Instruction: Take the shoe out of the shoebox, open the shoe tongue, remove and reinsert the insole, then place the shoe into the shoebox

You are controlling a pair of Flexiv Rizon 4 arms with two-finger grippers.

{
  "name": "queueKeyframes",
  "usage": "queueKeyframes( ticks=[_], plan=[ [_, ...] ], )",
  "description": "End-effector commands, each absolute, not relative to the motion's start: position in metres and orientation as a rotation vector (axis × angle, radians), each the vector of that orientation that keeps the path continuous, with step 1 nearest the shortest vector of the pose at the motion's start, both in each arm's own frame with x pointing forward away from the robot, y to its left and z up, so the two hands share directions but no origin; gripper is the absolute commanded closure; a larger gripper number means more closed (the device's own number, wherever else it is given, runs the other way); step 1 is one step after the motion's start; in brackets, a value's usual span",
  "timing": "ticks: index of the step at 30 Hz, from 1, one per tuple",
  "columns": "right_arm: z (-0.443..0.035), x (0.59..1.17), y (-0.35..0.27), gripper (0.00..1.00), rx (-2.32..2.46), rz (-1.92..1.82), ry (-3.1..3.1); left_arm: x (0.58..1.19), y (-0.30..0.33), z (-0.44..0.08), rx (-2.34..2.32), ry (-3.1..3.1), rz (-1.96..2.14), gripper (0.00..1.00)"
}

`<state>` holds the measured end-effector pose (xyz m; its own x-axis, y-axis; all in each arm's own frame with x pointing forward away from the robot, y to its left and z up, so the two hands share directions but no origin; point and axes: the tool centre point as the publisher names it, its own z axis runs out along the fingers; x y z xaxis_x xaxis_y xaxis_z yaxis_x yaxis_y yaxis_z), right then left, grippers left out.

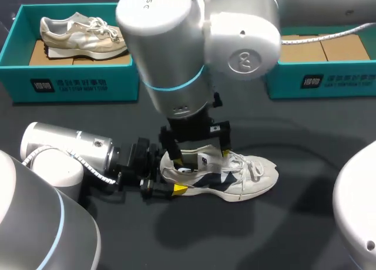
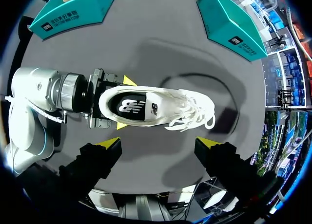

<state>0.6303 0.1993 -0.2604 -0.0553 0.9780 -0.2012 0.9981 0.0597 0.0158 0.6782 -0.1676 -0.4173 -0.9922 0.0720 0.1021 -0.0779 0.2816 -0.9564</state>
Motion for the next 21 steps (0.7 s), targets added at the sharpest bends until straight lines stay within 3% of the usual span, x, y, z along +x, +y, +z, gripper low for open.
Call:
queueKeyframes(
  ticks=[1,21],
  plan=[
    [-0.261,0.638,0.197,0.0,2.049,-0.215,2.145,0.678,-0.171,-0.418,0.007,-2.413,1.811,1.0],
    [-0.299,0.66,0.184,0.0,2.085,-0.301,1.911,0.678,-0.171,-0.418,0.007,-2.413,1.811,1.0]
  ],
)
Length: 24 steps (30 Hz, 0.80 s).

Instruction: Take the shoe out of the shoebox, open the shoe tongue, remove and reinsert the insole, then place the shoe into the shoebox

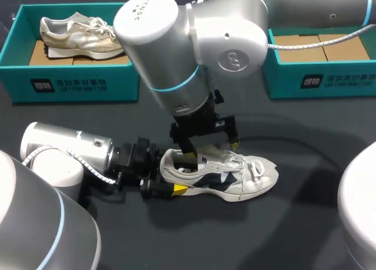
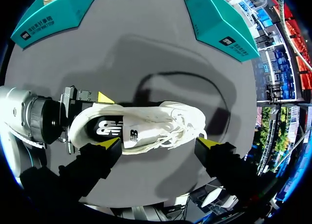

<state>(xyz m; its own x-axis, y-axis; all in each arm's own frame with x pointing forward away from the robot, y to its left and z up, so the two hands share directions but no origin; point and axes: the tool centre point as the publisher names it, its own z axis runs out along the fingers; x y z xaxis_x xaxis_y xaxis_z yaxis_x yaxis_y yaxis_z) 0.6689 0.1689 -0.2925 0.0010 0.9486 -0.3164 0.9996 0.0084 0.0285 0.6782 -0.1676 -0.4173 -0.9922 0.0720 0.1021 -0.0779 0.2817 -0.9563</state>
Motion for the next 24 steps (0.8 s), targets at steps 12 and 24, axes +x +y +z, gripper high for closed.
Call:
queueKeyframes(
  ticks=[12,24],
  plan=[
    [-0.316,0.656,0.189,0.0,2.053,-0.335,1.813,0.678,-0.171,-0.418,0.007,-2.413,1.811,1.0],
    [-0.325,0.655,0.194,0.0,2.028,-0.372,1.699,0.678,-0.171,-0.418,0.007,-2.413,1.811,1.0]
  ],
)
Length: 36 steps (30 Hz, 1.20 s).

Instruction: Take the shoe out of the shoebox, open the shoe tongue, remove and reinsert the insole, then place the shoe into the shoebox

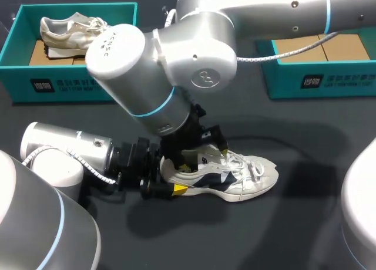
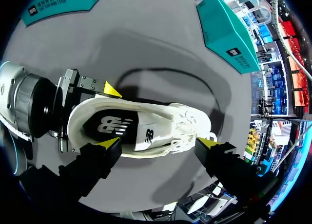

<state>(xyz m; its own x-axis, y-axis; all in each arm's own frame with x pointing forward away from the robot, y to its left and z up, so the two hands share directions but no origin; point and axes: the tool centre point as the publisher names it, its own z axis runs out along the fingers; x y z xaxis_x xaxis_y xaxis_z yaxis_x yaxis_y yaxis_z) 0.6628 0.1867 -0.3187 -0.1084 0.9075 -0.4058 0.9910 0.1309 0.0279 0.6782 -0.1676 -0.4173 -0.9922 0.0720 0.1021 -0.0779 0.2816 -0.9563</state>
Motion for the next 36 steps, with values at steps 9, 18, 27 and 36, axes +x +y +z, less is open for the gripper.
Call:
queueKeyframes(
  ticks=[9,18,27,36],
  plan=[
    [-0.332,0.659,0.185,0.0,2.023,-0.37,1.64,0.678,-0.171,-0.418,0.007,-2.413,1.811,1.0],
    [-0.34,0.665,0.179,0.0,2.027,-0.353,1.602,0.678,-0.171,-0.418,0.007,-2.413,1.811,1.0],
    [-0.348,0.668,0.165,0.0,2.064,-0.349,1.569,0.678,-0.171,-0.418,0.007,-2.413,1.811,1.0],
    [-0.346,0.669,0.158,0.47,2.093,-0.34,1.544,0.678,-0.171,-0.418,0.007,-2.413,1.811,1.0]
  ],
)
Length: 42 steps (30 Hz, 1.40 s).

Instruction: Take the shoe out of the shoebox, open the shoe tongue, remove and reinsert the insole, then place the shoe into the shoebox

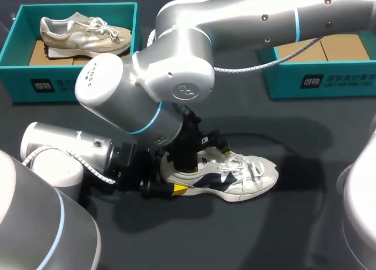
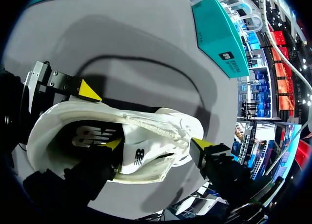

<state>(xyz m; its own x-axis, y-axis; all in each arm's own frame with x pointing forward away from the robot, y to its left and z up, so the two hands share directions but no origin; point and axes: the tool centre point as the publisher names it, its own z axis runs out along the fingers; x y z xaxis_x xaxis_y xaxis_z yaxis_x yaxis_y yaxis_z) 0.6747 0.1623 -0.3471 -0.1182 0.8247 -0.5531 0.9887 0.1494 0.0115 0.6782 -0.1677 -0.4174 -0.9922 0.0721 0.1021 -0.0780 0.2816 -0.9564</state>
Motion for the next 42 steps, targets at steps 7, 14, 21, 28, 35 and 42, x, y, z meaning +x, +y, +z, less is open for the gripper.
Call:
queueKeyframes(
  ticks=[7,14,21,28,35,42],
  plan=[
    [-0.337,0.664,0.151,0.55,2.106,-0.338,1.523,0.678,-0.171,-0.418,0.007,-2.413,1.811,1.0],
    [-0.33,0.663,0.143,0.55,2.135,-0.358,1.544,0.678,-0.171,-0.418,0.007,-2.413,1.811,1.0],
    [-0.324,0.663,0.134,0.73,2.176,-0.357,1.61,0.678,-0.171,-0.418,0.007,-2.413,1.811,1.0],
    [-0.323,0.668,0.121,1.0,2.208,-0.394,1.719,0.678,-0.171,-0.418,0.007,-2.413,1.811,1.0],
    [-0.322,0.677,0.097,1.0,2.156,-0.316,2.123,0.678,-0.171,-0.418,0.007,-2.413,1.811,1.0],
    [-0.322,0.677,0.097,1.0,2.156,-0.316,2.123,0.678,-0.171,-0.418,0.007,-2.413,1.811,1.0]
  ],
)
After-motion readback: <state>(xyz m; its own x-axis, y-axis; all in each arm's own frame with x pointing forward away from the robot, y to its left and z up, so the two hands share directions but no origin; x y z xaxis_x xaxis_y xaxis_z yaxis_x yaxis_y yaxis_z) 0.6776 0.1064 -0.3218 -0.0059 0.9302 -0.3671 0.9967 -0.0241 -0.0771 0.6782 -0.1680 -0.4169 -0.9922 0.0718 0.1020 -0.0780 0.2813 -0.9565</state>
